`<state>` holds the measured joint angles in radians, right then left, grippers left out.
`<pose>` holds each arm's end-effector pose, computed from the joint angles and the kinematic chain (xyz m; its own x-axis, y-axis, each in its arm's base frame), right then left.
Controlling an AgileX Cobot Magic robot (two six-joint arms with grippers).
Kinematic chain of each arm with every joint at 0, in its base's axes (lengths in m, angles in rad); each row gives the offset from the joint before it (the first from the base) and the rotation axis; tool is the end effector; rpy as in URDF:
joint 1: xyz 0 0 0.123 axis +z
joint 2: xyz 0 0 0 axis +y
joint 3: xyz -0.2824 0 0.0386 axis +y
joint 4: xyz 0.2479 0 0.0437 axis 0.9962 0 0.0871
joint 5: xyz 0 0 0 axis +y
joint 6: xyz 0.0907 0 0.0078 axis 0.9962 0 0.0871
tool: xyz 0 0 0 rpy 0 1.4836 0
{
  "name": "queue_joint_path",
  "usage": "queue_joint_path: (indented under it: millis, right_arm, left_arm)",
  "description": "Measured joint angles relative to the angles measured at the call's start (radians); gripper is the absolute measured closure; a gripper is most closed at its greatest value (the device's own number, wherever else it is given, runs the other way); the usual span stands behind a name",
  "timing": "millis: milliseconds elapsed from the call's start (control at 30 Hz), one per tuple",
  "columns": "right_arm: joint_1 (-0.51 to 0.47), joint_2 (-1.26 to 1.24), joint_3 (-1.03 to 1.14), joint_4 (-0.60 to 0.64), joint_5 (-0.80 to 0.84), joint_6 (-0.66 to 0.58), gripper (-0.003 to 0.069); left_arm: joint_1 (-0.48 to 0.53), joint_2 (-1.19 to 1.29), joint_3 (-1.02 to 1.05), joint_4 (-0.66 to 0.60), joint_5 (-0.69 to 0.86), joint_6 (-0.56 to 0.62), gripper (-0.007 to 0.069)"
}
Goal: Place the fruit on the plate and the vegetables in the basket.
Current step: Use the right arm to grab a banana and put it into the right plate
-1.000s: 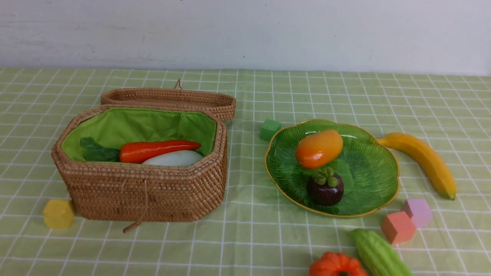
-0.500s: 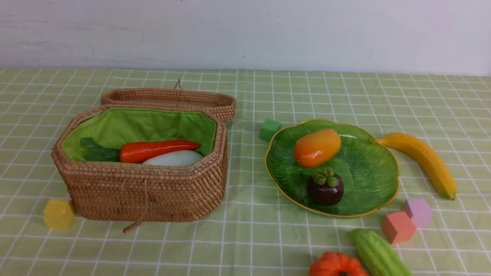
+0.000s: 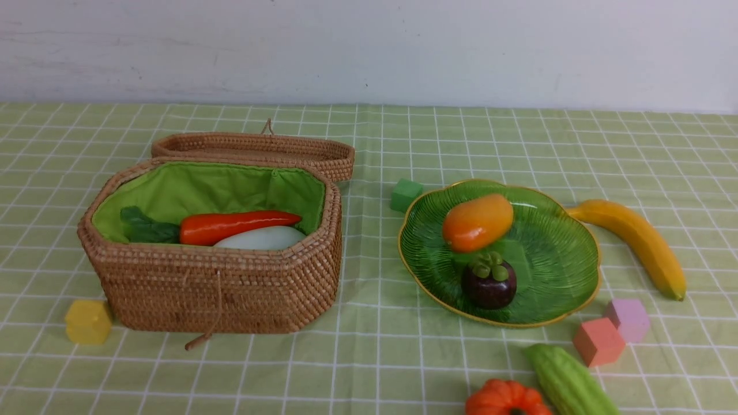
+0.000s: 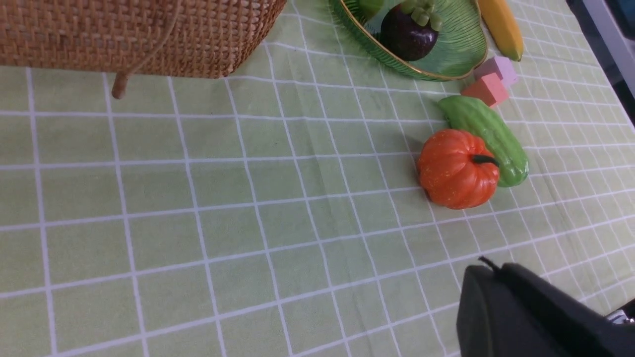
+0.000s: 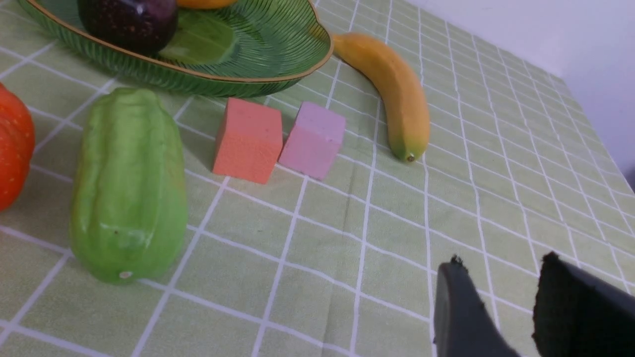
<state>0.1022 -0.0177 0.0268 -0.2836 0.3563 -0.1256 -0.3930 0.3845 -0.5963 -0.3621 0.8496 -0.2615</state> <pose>0.0533 -0.0035 0.1742 -0.2378 -0.4068 -0.8820 -0.1069 0.9135 -0.3925 0.0481 -0.0462 0.3160 -0.6822 -0.2235 -0.6962 0.2880 0.7931 -0.5368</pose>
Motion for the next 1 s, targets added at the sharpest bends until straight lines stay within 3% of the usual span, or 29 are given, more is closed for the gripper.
queue_joint_path:
  millis: [200, 333, 467, 667, 1000]
  right_arm:
    - [0.0, 0.0, 0.0, 0.0, 0.0, 0.0, 0.0419]
    - [0.0, 0.0, 0.0, 0.0, 0.0, 0.0, 0.0419]
    - [0.0, 0.0, 0.0, 0.0, 0.0, 0.0, 0.0419]
    - [0.0, 0.0, 0.0, 0.0, 0.0, 0.0, 0.0419]
    - [0.0, 0.0, 0.0, 0.0, 0.0, 0.0, 0.0419]
  left_arm:
    - [0.073, -0.122, 0.083, 0.138, -0.145, 0.014, 0.0617]
    - [0.228, -0.281, 0.236, 0.241, -0.374, 0.008, 0.061]
    - [0.32, -0.388, 0.402, 0.279, -0.522, -0.008, 0.0607]
    - [0.359, -0.394, 0.616, 0.324, -0.527, -0.039, 0.0603]
    - [0.359, -0.394, 0.625, 0.328, -0.465, -0.051, 0.059]
